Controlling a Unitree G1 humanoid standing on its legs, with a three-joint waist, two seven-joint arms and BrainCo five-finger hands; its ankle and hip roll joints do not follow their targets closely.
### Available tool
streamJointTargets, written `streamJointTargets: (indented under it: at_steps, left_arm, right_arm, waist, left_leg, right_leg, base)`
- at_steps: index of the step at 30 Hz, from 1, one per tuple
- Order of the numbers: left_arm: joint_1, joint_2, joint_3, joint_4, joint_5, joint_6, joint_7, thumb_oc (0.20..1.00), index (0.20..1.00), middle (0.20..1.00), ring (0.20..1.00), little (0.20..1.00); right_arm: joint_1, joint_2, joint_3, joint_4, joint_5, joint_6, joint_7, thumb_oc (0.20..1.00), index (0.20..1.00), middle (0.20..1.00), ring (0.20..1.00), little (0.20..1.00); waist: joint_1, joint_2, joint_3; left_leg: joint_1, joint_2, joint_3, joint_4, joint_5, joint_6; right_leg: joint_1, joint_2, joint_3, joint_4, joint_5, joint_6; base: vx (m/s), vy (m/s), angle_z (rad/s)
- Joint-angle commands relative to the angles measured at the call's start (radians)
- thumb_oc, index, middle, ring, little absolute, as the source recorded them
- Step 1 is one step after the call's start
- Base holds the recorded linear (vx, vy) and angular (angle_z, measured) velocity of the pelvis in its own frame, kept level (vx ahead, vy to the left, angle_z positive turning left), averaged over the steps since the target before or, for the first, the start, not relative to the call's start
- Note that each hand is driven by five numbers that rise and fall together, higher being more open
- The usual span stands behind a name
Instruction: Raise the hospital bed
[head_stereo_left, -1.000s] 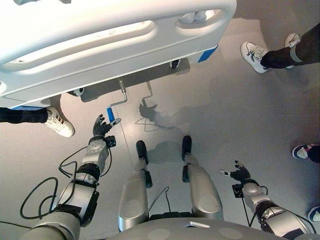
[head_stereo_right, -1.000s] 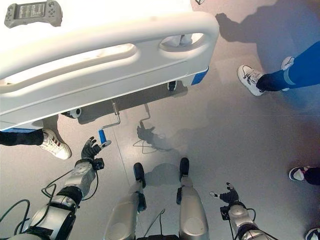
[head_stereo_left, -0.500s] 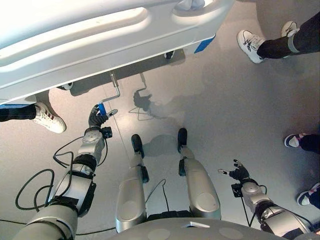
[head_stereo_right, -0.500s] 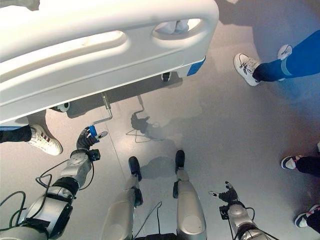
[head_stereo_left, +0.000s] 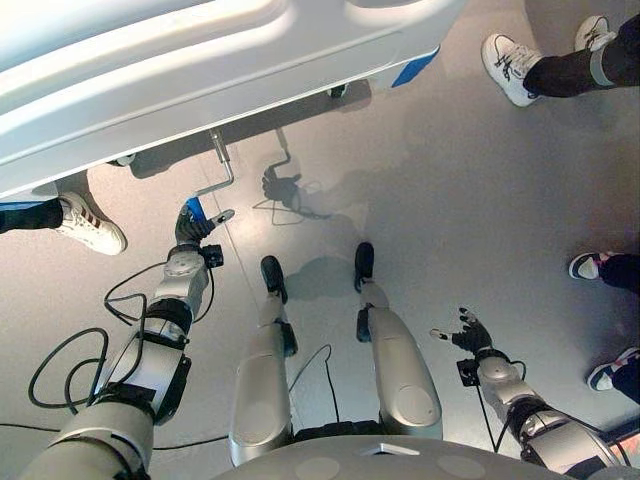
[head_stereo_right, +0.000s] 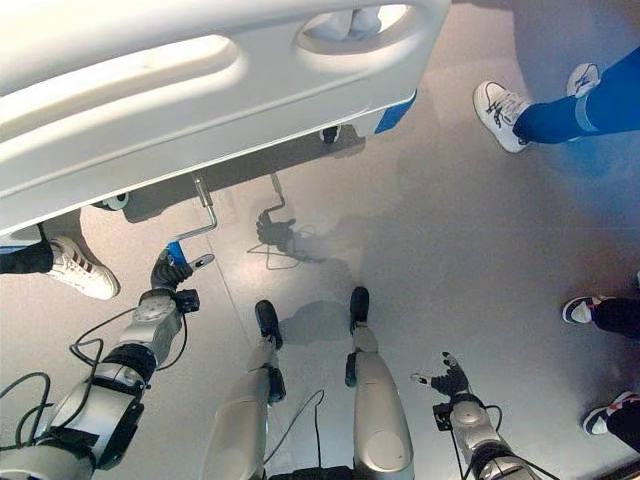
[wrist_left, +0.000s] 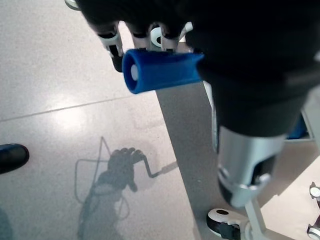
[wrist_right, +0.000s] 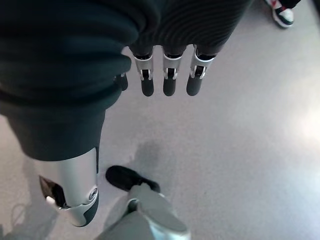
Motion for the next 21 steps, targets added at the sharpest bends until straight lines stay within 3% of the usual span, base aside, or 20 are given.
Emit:
streamJointTargets:
  at_steps: [1,21]
  left_arm:
    - [-0.084,0.023,-0.003,0.036,0.007,-0.025,-0.001,1.000,1.000,1.000,1.000,1.000]
    - [-0.223,0.056,-0.032,0.099,-0.033,-0.023,0.015,1.000,1.000,1.000,1.000,1.000]
  right_arm:
    - [0.022,-0.020,0.024,-0.024,0.031,-0.014,-0.019,1.000,1.000,1.000,1.000,1.000]
    - [0.036,-0.029,0.044,-0.086,0.062,-0.044,-0.036,1.000,1.000,1.000,1.000,1.000]
  waist:
    - [-0.012,-0.029,0.024]
    - [-0.038,-0.047,0.024]
  left_leg:
    - [-0.033,0.001,-0.015,0.044,0.048,-0.011]
    - [-0.171,0.005,-0.017,0.045,0.062,-0.014]
  right_leg:
    - [-0.059,-0.043,0.040,0.029,0.082,0.091]
    - [-0.190,-0.041,0.042,0.030,0.095,0.095]
  base:
    - [0.00,0.000,0.00]
    - [0.00,0.000,0.00]
